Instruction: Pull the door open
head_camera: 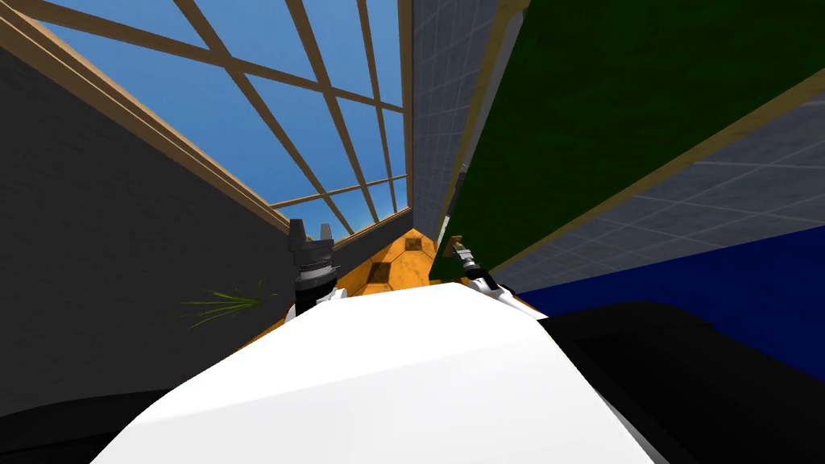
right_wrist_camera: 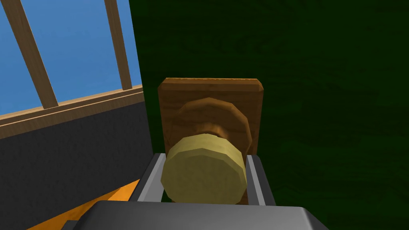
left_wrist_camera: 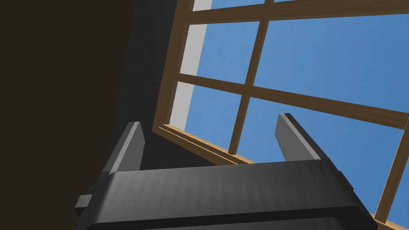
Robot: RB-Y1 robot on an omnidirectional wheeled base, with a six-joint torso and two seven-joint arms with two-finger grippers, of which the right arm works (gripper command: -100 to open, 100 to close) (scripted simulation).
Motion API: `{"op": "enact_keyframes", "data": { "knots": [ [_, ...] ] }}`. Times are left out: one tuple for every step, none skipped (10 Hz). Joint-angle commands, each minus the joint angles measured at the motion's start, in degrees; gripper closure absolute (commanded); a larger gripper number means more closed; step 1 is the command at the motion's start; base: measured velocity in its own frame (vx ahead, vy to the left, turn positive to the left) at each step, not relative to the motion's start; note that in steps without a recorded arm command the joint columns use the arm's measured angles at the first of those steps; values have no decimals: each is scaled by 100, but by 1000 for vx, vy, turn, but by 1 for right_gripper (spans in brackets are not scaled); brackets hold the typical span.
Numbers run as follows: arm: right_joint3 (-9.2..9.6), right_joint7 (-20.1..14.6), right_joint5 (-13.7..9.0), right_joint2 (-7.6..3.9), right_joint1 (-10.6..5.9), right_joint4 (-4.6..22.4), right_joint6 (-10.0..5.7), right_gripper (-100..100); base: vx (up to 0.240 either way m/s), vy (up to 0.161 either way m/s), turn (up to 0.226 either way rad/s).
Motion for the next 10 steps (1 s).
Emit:
{"op": "enact_keyframes", "data": {
  "knots": [
    [81, -106, 53, -77, 18, -9, -89, 100, -197, -75, 135],
    [121, -164, 80, -128, 28, -14, -136, 100, -206, -56, 141],
    [160, -219, 106, -178, 38, -18, -181, 100, -222, -93, 117],
    [195, -270, 129, -223, 47, -23, -223, 100, -226, -96, 138],
    [239, -333, 158, -280, 58, -28, -275, 100, -224, -84, 139],
    [267, -374, 177, -316, 65, -32, -308, 100, -198, -82, 121],
    [265, -332, 164, -278, 73, -18, -253, 100, -82, -34, 36],
    [335, -410, 204, -332, 86, -4, -308, 100, -131, -41, 110],
    [347, -429, 214, -347, 86, -1, -325, 100, -188, -63, 135],
    [375, -473, 234, -383, 86, 5, -363, 100, -191, -54, 136]
  ]
}}
